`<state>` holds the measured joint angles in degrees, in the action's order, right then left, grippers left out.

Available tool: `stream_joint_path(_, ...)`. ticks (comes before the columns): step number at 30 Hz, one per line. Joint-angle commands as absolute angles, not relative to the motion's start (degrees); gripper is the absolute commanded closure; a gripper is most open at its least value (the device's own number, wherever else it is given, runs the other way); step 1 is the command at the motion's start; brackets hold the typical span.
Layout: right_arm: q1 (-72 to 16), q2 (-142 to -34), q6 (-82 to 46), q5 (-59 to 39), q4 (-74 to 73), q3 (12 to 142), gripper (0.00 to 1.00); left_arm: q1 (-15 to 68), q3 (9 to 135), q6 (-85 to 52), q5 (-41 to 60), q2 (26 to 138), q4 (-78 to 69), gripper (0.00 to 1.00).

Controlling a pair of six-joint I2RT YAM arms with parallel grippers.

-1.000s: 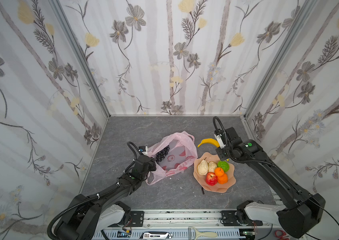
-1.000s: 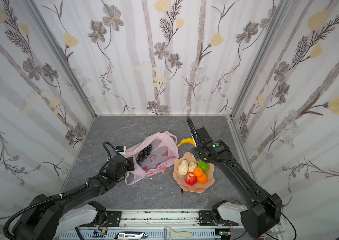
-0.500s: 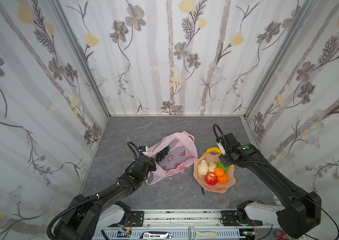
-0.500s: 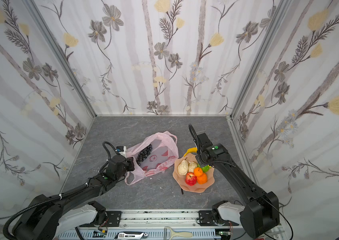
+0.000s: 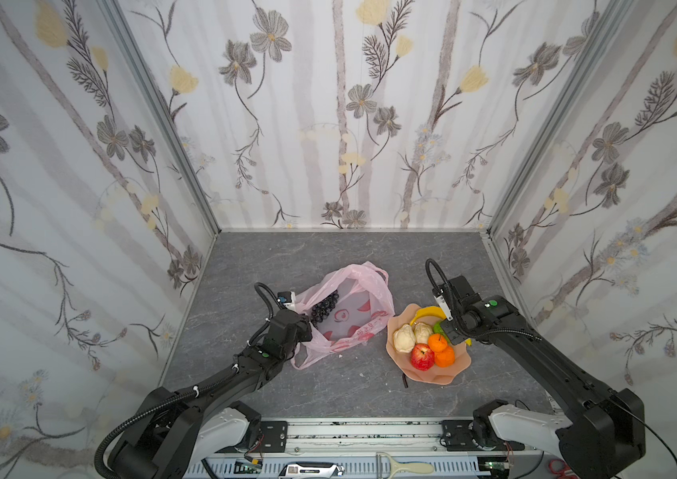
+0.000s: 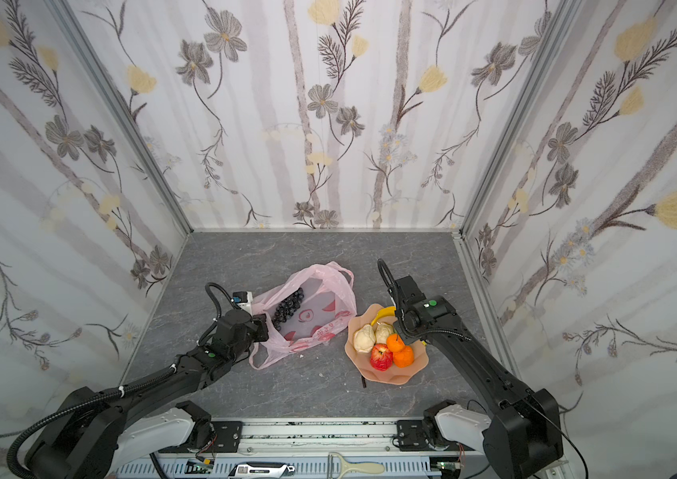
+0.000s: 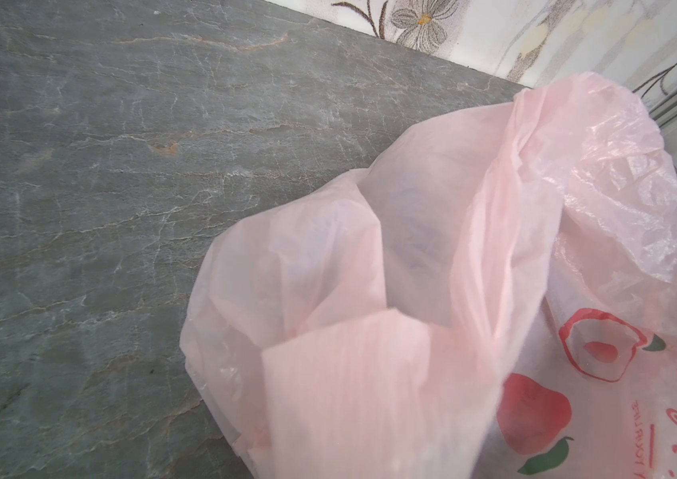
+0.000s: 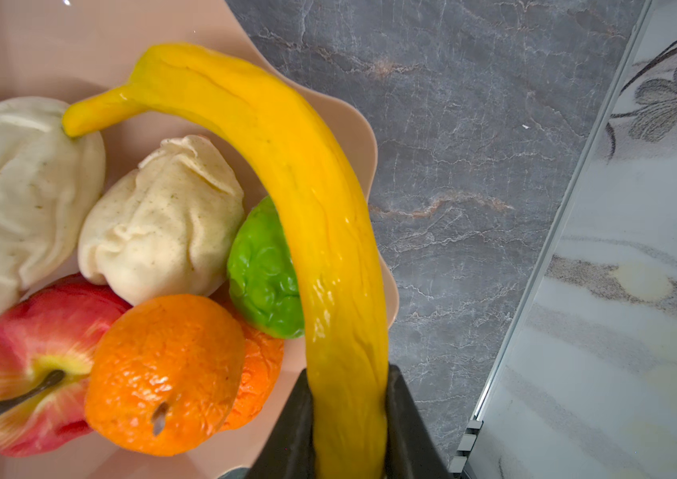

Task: Take the fake fruits out of the plastic bag
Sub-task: 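Lower the banana into the bowl and open the right gripper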

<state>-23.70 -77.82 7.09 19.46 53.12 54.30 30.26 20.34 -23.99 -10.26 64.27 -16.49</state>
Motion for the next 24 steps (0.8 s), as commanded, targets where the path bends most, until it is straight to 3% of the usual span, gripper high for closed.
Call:
stream_joint_path(1, -23.67, -78.36, 7.49, 19.68, 51.35, 54.32, 0.82, 30.21, 20.33, -23.44, -10.63, 64.33, -17.67, 0.97)
stream_joint_path(12, -22.88, -80.42, 6.53, 18.9, 50.32, 53.79, 0.78, 30.23, 20.5, -23.47, -10.48, 64.6, -17.69, 0.97)
stream_joint_path(19, -22.73, -80.73, 6.37, 19.33, 50.01, 53.55, 0.65, 30.23, 20.51, -23.47, -10.52, 64.73, -17.75, 0.97)
stream_joint_path(24, -22.73, -81.18, 6.13, 19.34, 49.77, 53.26, 0.62, 30.23, 20.56, -23.44, -10.56, 64.75, -17.75, 0.97)
